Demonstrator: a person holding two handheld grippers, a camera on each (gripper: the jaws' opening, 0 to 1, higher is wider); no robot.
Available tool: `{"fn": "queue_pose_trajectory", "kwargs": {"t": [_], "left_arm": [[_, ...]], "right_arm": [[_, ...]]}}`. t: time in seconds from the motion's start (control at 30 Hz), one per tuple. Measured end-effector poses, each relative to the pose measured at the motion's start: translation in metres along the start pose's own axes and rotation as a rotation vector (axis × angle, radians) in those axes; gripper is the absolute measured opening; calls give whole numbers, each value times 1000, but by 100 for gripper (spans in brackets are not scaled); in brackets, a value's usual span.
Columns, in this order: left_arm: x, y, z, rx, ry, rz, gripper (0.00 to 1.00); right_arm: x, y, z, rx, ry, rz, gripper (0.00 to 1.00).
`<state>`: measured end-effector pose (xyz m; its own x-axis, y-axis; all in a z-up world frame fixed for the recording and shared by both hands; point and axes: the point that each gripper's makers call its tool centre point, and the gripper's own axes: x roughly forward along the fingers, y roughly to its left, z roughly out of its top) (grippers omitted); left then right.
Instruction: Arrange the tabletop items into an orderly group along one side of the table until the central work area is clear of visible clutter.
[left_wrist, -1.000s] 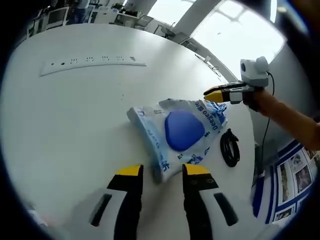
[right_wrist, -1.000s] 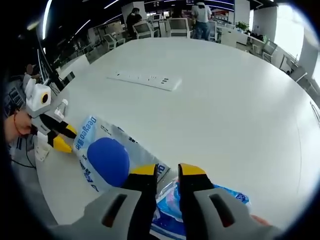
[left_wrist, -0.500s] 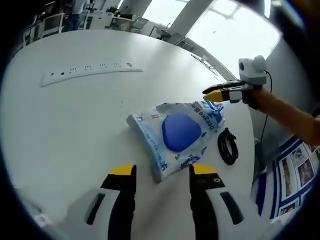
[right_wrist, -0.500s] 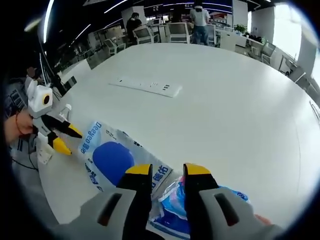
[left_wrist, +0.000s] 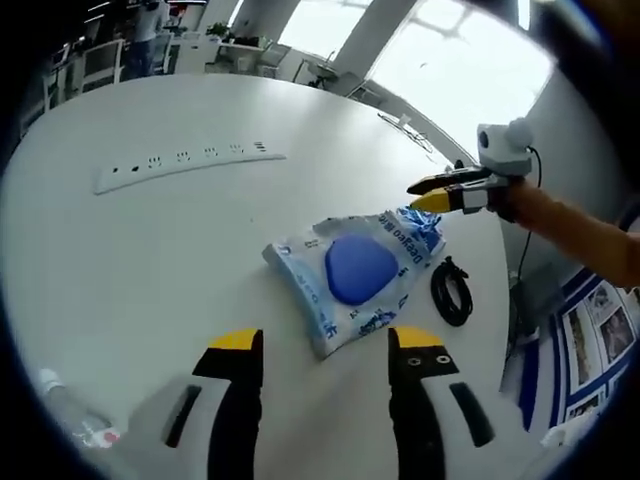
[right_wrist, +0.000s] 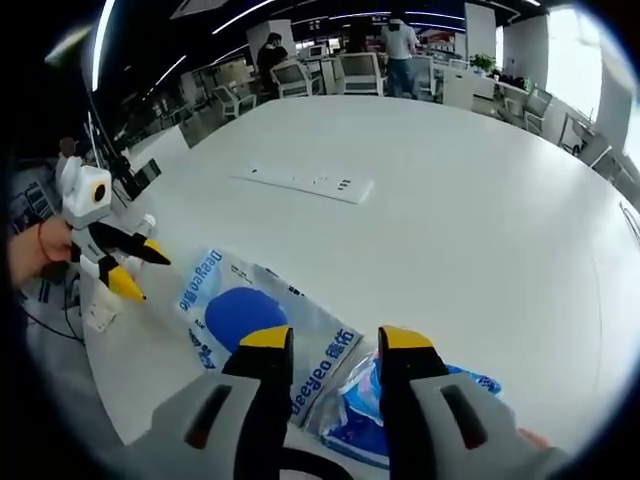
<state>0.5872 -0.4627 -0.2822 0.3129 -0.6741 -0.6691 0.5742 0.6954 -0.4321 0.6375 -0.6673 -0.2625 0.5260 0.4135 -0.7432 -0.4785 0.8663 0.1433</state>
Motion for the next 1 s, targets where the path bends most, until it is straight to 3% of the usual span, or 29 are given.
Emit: {"fn": "queue_pose_trajectory", "kwargs": {"t": [0.5, 1.0], "left_arm": [[-27, -3, 4, 29, -26, -8, 56], [-64, -7, 7, 52, -72, -14, 59]], "right_arm": [[-22, 25, 8, 23, -52, 43, 44], [-38, 62, 15, 44, -103, 118, 54]]}}
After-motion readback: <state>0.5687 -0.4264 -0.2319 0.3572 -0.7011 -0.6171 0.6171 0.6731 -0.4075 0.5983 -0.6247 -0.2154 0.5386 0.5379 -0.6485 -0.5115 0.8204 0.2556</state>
